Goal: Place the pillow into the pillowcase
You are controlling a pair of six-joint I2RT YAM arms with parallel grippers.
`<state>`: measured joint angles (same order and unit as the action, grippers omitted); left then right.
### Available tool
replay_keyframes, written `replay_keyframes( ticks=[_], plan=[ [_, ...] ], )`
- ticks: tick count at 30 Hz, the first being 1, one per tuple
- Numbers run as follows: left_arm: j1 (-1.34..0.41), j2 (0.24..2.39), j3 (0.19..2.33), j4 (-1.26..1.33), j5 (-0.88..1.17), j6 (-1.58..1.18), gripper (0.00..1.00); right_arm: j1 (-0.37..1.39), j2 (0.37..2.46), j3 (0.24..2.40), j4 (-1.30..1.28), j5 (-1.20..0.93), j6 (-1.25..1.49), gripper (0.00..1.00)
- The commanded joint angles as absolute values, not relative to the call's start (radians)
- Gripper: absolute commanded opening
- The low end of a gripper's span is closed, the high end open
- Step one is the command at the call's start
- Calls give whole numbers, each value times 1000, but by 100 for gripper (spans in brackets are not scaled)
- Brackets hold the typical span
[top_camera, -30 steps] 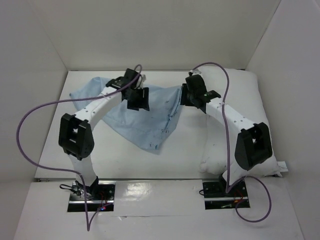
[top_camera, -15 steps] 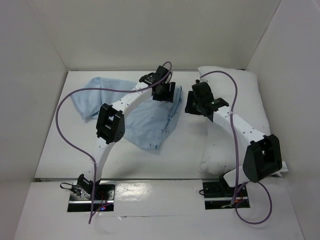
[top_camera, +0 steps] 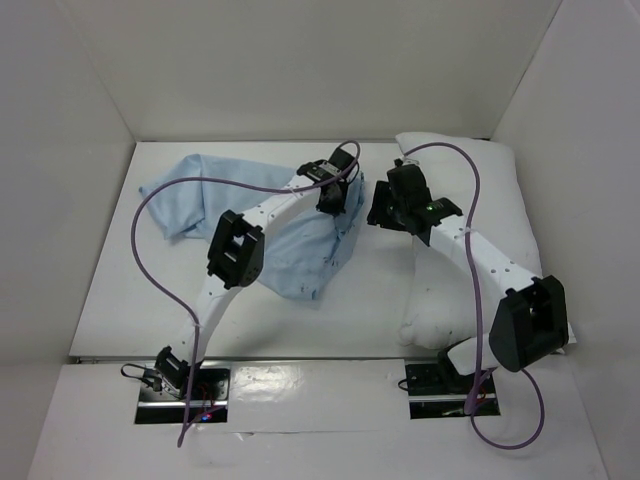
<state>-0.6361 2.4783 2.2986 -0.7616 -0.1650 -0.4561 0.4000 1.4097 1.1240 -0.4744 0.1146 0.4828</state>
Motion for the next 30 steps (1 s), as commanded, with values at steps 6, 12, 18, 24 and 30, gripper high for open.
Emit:
replay_keyframes(
  ticks=[6, 12, 18, 24, 30],
  plan=[
    [-620, 2185, 2198, -824, -189, -430, 0, 403, 1427, 1126, -405, 11, 483, 51],
    [-600, 2005, 2083, -923, -95, -408, 0, 436, 1549, 1207, -351, -84, 472, 48],
    [-560, 1922, 2037, -989, -22, -408, 0, 509, 1649, 1229, -256, -167, 509, 40],
    [-551, 1847, 1973, -999, 23, -408, 0, 534, 1729, 1174, -225, -89, 538, 26],
    [-541, 1816, 1963, -999, 44, -408, 0, 534, 1709, 1109, -371, 76, 517, 14]
  ],
)
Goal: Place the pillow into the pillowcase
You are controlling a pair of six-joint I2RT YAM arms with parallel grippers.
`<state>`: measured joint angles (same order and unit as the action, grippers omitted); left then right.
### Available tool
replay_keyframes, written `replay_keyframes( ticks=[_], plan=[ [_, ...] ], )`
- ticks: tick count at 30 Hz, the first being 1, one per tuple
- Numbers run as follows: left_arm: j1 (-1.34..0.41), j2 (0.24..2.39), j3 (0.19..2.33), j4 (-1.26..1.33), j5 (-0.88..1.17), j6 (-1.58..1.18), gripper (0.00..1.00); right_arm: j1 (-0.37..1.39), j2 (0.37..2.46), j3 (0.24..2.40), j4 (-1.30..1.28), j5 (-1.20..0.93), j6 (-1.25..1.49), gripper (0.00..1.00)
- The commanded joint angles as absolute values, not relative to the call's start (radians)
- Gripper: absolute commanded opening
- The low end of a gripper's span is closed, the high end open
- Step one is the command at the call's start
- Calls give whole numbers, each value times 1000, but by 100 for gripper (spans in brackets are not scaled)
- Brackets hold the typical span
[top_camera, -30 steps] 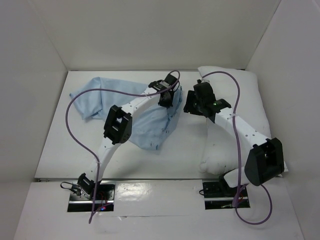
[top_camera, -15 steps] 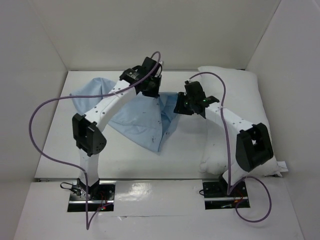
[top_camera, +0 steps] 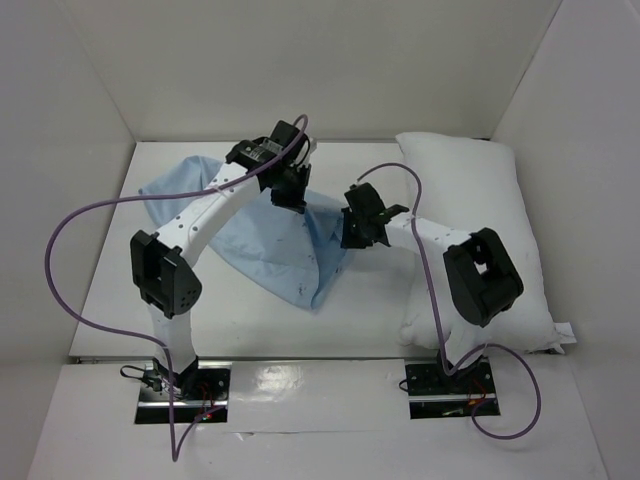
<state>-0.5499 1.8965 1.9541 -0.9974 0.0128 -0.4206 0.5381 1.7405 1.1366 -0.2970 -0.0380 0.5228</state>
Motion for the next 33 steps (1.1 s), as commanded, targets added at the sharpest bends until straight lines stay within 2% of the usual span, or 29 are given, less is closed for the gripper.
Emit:
replay_keyframes(
  ticks=[1, 5, 10, 14, 19, 23, 25, 26, 28, 30, 31, 33],
  plan=[
    [-541, 1816, 1963, -999, 44, -408, 0, 534, 1694, 1098, -397, 139, 517, 13],
    [-531, 1805, 1963, -1008, 44, -417, 0, 534, 1626, 1060, -509, 236, 517, 10],
    [-531, 1787, 1988, -1034, 106, -407, 0, 534, 1640, 1080, -595, 221, 508, 4],
    [-531, 1767, 2000, -1071, 140, -394, 0, 545, 1582, 1127, -592, 230, 517, 4],
    [-531, 1700, 1919, -1081, 141, -394, 0, 545, 1488, 1157, -491, 181, 540, 4],
    [-531, 1638, 1881, -1091, 129, -394, 0, 545, 1523, 1196, -486, 185, 567, 7],
    [-531, 1618, 1856, -1091, 129, -403, 0, 535, 1555, 1253, -517, 257, 577, 14],
    [-531, 1603, 1841, -1091, 129, -403, 0, 535, 1566, 1284, -558, 291, 554, 35],
    [-531, 1603, 1827, -1080, 129, -403, 0, 526, 1591, 1354, -601, 366, 525, 68],
    [-531, 1603, 1818, -1069, 129, -403, 0, 526, 1638, 1486, -688, 515, 488, 89],
    [-531, 1603, 1818, -1056, 120, -403, 0, 517, 1657, 1529, -716, 561, 476, 92],
    [-518, 1637, 1818, -1039, 111, -414, 0, 508, 1722, 1652, -800, 685, 442, 94]
  ],
)
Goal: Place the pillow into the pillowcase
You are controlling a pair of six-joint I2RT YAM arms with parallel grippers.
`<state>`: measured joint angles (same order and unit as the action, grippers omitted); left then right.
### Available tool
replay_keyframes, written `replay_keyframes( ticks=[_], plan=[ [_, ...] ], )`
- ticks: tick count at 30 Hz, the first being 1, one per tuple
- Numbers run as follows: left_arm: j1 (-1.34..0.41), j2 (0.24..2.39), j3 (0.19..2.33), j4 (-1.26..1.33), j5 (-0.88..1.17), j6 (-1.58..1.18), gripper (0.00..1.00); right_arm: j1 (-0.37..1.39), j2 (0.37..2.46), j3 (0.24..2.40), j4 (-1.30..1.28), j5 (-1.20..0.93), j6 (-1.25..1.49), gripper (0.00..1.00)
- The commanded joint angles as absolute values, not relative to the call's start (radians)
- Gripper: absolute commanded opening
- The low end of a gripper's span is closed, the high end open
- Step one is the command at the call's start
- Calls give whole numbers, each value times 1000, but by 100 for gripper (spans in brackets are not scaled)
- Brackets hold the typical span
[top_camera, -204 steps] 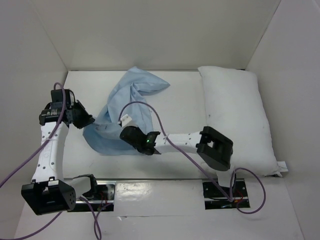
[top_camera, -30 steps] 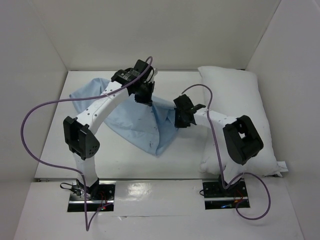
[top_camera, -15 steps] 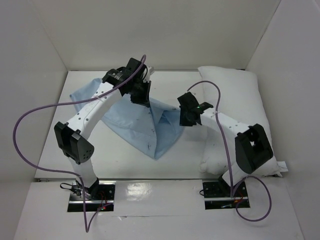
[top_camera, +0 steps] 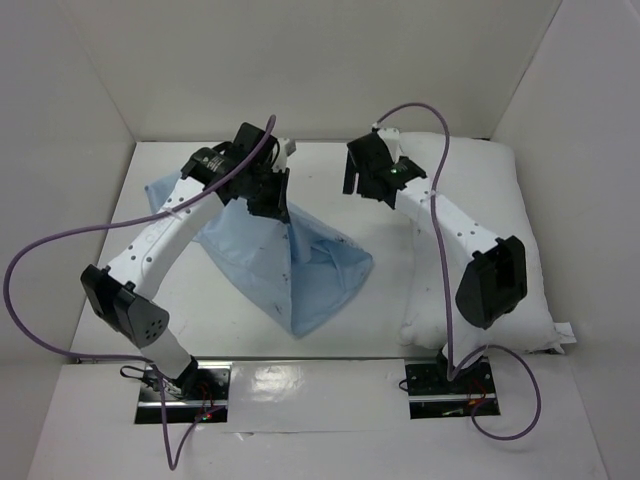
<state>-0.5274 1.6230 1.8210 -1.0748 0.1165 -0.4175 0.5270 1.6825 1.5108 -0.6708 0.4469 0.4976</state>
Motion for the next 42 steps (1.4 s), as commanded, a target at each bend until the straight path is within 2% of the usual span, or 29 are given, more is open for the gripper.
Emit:
replay_keyframes(
  ticks=[1, 5, 9, 12, 20, 23, 25, 27, 28, 31, 32, 37, 38, 40, 41, 42],
  plan=[
    [-508, 1649, 1830, -1028, 110, -423, 0, 497, 1744, 1686, -824, 707, 430, 95],
    [-480, 1692, 1862, -1017, 185, -390, 0, 497, 1761, 1709, -769, 525, 348, 95],
    [-480, 1658, 1791, -1017, 147, -379, 0, 488, 1733, 1597, -625, 179, 339, 94],
    [-471, 1600, 1676, -1026, 138, -370, 0, 488, 1802, 1577, -609, -75, 321, 94],
    [-471, 1502, 1379, -940, 167, -462, 0, 583, 1930, 1407, -514, -112, 362, 93],
    [-453, 1502, 1344, -904, 132, -494, 0, 609, 1977, 1407, -480, -112, 371, 85],
    [-430, 1502, 1335, -879, 115, -503, 0, 620, 1996, 1417, -471, -121, 371, 73],
    [-402, 1511, 1335, -879, 104, -512, 0, 630, 2023, 1431, -443, -130, 371, 54],
    [-361, 1522, 1324, -867, 104, -512, 0, 630, 2037, 1460, -443, -162, 371, 36],
    [-293, 1531, 1315, -832, 69, -512, 0, 644, 2112, 1521, -434, -163, 371, 11],
    [-244, 1554, 1315, -807, 58, -512, 0, 655, 2168, 1585, -434, -173, 371, 0],
    [-104, 1641, 1385, -759, -70, -575, 0, 655, 2379, 1886, -410, -225, 397, 0],
    [-78, 1673, 1406, -749, -99, -584, 0, 655, 2463, 2037, -410, -248, 397, 0],
    [-69, 1712, 1492, -749, -161, -575, 0, 655, 2548, 2199, -410, -264, 407, 0],
    [-69, 1733, 1526, -749, -161, -557, 0, 655, 2613, 2333, -410, -278, 407, 1],
    [-69, 1773, 1563, -764, -161, -542, 0, 655, 2631, 2376, -388, -290, 416, 13]
  ],
)
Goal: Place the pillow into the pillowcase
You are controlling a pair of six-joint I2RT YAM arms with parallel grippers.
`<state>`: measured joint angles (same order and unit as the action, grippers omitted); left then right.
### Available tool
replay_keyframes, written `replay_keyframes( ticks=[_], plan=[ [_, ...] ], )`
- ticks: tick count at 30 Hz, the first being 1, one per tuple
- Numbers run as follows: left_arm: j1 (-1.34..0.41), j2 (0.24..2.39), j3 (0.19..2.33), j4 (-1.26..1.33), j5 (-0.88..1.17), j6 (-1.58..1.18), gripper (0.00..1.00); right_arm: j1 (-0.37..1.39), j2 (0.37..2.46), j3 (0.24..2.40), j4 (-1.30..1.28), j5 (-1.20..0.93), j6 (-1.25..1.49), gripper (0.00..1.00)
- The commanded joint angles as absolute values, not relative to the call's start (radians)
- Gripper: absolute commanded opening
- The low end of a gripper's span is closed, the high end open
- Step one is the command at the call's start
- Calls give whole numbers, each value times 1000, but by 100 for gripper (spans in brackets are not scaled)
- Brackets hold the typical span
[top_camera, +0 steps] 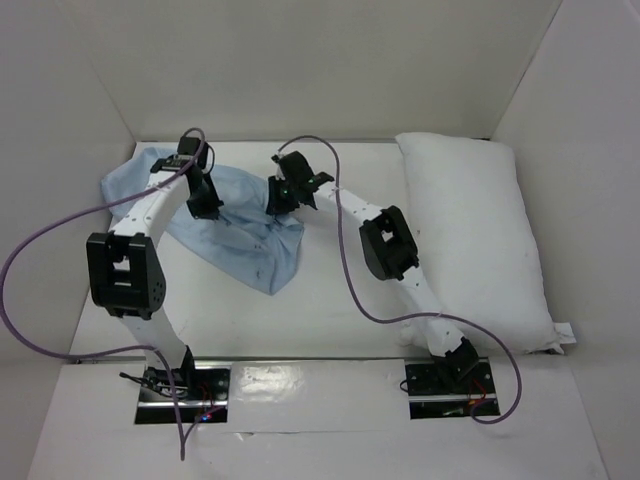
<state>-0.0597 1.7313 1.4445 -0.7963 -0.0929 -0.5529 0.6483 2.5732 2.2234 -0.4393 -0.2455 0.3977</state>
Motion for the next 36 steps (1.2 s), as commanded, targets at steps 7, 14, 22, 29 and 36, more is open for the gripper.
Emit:
replay_keyframes(
  ticks=[7, 14, 22, 29, 36],
  plan=[
    [-112, 1787, 1698, -825, -45, -474, 0, 635, 2282, 2019, -291, -152, 416, 94],
    [-160, 1737, 1718, -834, 44, -425, 0, 615, 1766, 1593, -506, 236, 403, 93],
    [-179, 1727, 1718, -844, 69, -416, 0, 303, 1731, 1638, -721, 535, 413, 98],
    [-179, 1727, 1729, -844, 58, -437, 0, 225, 2166, 2011, -793, 653, 356, 98],
    [-189, 1717, 1729, -844, 49, -437, 0, 268, 2290, 2057, -645, 465, 132, 5]
  ],
)
